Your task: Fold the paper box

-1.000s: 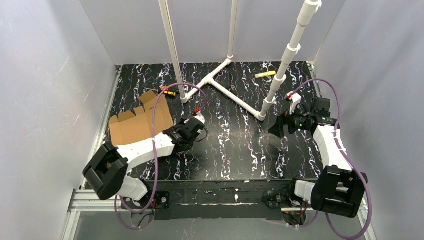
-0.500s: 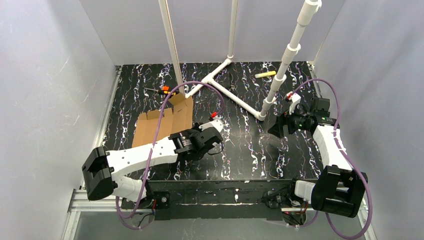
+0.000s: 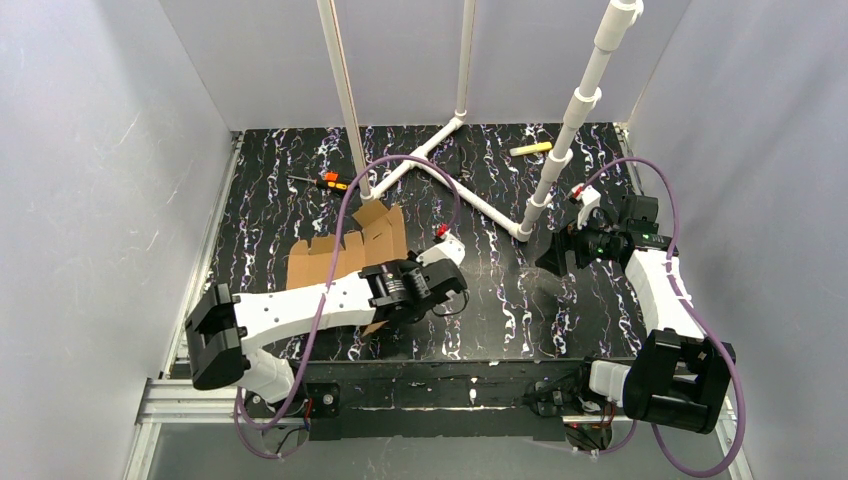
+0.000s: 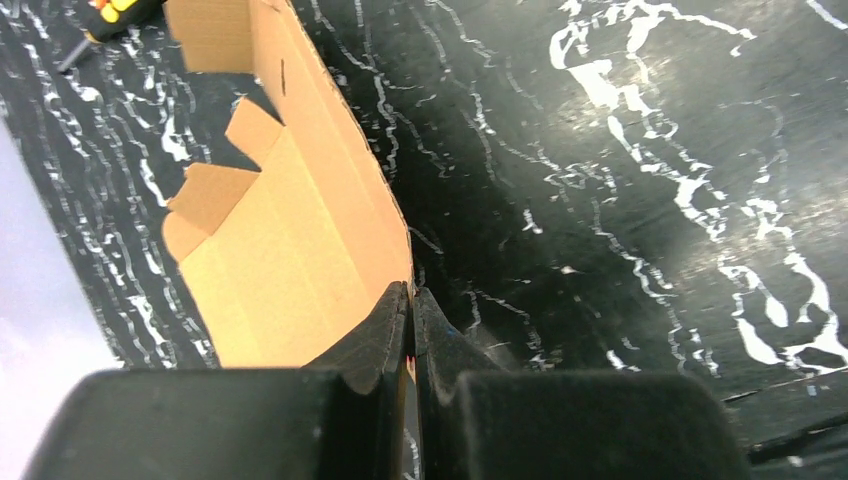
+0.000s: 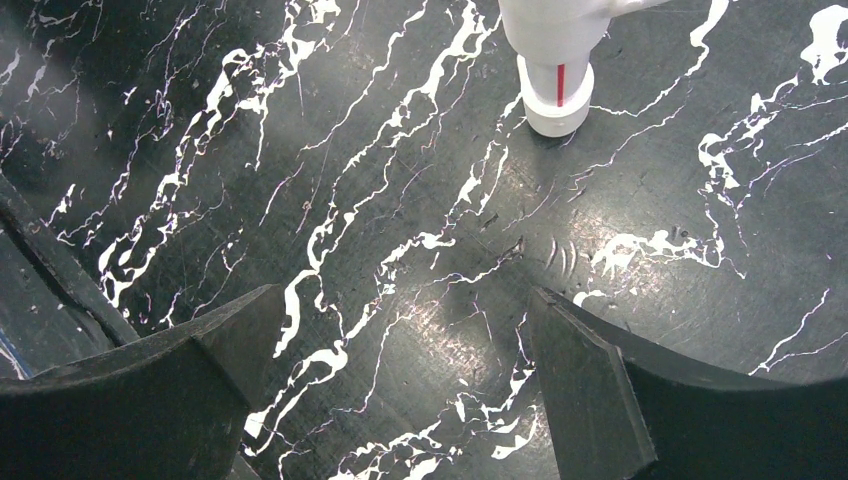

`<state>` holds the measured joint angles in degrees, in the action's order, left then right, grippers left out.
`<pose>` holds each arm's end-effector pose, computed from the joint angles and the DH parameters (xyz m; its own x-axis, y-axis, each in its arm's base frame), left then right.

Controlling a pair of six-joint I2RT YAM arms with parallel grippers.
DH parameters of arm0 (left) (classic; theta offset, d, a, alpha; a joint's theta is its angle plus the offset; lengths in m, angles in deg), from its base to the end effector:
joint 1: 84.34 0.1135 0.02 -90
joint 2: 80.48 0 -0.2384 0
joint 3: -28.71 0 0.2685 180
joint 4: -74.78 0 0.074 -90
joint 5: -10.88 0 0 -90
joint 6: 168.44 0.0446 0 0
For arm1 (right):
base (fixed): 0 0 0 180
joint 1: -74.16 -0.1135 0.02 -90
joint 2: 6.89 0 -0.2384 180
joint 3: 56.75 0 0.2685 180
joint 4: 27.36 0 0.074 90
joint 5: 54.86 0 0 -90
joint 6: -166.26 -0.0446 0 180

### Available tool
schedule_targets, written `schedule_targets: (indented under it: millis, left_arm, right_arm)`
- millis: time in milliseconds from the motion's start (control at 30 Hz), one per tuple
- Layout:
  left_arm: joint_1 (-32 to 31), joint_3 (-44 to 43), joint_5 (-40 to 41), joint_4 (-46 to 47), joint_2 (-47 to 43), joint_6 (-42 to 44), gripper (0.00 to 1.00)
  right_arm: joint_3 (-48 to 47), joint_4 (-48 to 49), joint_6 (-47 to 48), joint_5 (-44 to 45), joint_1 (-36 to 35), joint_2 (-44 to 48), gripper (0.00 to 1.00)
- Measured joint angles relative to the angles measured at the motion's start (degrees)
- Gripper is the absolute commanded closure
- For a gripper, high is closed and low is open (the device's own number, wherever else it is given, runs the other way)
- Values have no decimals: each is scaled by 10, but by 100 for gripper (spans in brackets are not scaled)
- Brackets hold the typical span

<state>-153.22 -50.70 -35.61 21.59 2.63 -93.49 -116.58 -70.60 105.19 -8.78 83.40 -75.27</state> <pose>0.1430 -0.2850 0.2438 -0.4319 0.5956 -0.6773 0.4441 0.7940 0.4151 0.2649 -0.0117 0.2118 -0.5299 -0.2668 -0.8050 -0.6446 0.7436 0.1778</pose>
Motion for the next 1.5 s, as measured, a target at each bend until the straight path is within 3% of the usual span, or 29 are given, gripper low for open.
schedule_targets:
  millis: [433, 1033, 1067, 1133, 1267, 1500]
  left_arm:
    - [-8, -29, -71, 92, 64, -47, 100]
    - [-10, -75, -105, 183, 184, -23, 100]
    - [-10, -79, -108, 187, 188, -20, 96]
    - [-10, -84, -114, 195, 195, -16, 76]
    - [-10, -84, -128, 204, 199, -13, 46]
    - [-3, -45, -189, 224, 141, -33, 13]
  right_arm:
    - [0, 0, 0, 4, 0, 0, 0]
    - [0, 0, 0, 11, -3, -2, 0]
    - [0, 0, 0, 12, -3, -3, 0]
    - [0, 0, 0, 13, -3, -5, 0]
    - [0, 0, 0, 15, -4, -6, 0]
    - [0, 0, 2, 19, -4, -7, 0]
